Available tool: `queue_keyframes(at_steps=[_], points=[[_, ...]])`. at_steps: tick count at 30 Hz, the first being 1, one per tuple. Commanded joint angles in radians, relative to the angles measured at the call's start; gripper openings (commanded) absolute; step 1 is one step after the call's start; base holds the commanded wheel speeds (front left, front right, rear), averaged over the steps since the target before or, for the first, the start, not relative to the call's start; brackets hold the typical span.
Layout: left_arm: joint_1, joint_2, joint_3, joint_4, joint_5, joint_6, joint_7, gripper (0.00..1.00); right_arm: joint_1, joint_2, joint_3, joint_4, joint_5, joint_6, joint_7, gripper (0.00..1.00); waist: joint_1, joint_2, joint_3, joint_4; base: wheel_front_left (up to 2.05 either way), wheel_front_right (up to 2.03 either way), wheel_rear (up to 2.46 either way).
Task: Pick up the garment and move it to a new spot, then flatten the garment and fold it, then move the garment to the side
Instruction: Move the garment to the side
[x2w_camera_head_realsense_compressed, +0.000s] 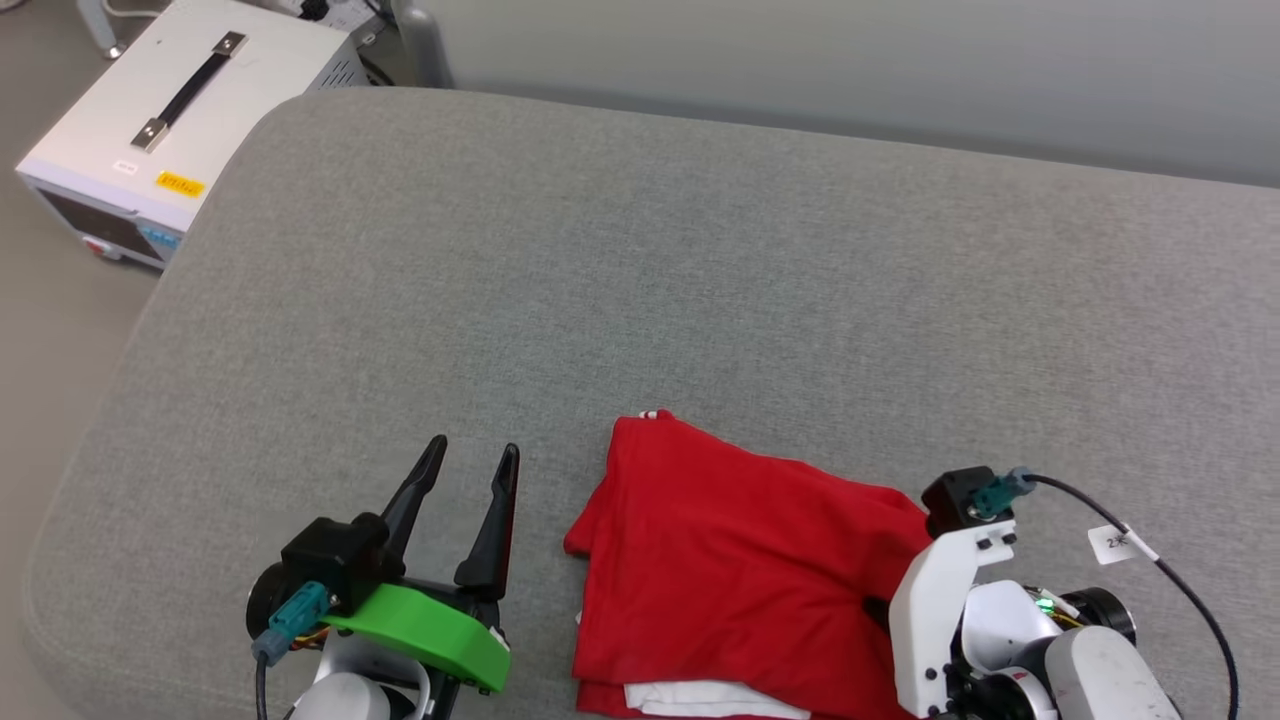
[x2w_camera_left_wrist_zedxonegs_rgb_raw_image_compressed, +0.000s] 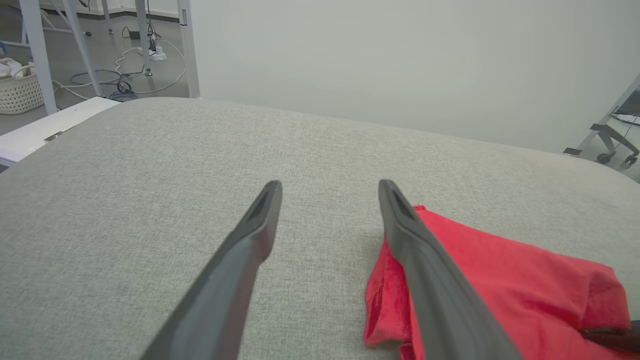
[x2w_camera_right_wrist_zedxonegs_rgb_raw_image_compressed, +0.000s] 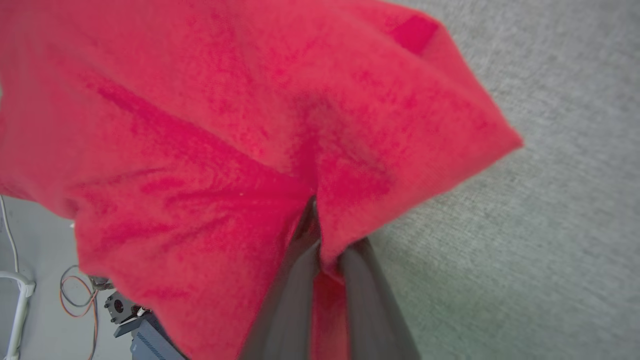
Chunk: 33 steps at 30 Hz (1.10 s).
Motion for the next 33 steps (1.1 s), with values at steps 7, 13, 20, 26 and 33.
queue_keyframes(at_steps=[7, 13, 20, 26, 33], points=[[0.008, 0.0, -0.02, 0.004, -0.005, -0.003, -0.006, 1.0, 0.003, -0.109, 0.053, -0.07, -0.033, 0.0, -0.006, 0.0, 0.0, 0.0, -0.062, -0.095, 0.0, 0.0, 0.0], [0.015, -0.005, -0.049, -0.007, -0.002, -0.003, -0.006, 1.0, -0.023, -0.259, 0.075, -0.147, -0.01, 0.0, 0.031, 0.0, 0.0, 0.0, -0.066, -0.184, 0.0, 0.0, 0.0], [-0.004, -0.01, -0.073, -0.006, 0.001, -0.003, -0.006, 1.0, -0.103, -0.479, 0.142, -0.2, -0.004, 0.0, 0.045, 0.0, 0.0, 0.0, -0.02, -0.299, 0.0, 0.0, 0.0], [-0.045, -0.002, -0.114, -0.029, 0.003, -0.003, -0.006, 1.0, -0.188, -0.636, 0.171, -0.186, 0.056, 0.0, -0.004, 0.0, 0.0, 0.0, 0.049, -0.376, 0.0, 0.0, 0.0], [-0.116, 0.037, -0.137, -0.075, 0.011, -0.003, -0.006, 1.0, -0.258, -0.826, 0.19, -0.091, 0.079, 0.0, -0.164, 0.0, 0.0, 0.0, 0.166, -0.437, 0.0, 0.0, 0.0]])
